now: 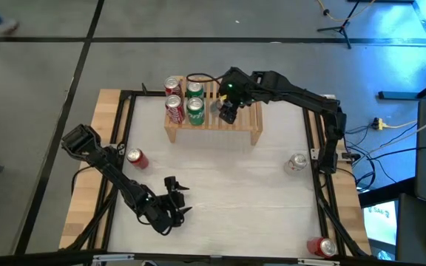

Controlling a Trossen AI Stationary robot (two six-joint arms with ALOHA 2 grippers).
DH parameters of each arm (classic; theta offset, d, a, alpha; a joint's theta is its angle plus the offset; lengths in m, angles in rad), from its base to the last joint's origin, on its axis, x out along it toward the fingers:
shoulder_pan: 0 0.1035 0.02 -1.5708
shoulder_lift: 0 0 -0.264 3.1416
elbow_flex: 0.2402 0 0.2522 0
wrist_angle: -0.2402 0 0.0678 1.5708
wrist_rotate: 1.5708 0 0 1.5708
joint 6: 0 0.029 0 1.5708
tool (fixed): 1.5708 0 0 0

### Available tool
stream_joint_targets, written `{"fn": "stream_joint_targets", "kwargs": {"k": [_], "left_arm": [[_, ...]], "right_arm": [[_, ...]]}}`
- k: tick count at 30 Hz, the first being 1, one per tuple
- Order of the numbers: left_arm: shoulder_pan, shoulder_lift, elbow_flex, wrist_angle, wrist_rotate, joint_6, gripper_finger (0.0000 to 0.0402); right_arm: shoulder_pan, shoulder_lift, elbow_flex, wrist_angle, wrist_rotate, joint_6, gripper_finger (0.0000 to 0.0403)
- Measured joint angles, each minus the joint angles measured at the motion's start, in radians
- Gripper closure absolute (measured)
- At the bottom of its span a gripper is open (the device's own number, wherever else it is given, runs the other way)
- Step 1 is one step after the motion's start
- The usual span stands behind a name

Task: Place canned beverage on shelf
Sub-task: Put the top red silver soda can on the shelf

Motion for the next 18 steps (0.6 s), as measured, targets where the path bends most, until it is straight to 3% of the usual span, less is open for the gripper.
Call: {"fn": "stream_joint_targets", "kwargs": {"k": [12, 18], "left_arm": [[0.000, 0.000, 0.000, 0.000, 0.027, -0.001, 0.0065], [0.000, 0.000, 0.000, 0.000, 0.028, -0.001, 0.0065]], "right_arm": [[0.000, 0.002, 0.000, 0.051, -0.005, -0.006, 0.0039], [0.001, 0.002, 0.000, 0.075, -0.006, -0.008, 0.0026]]}}
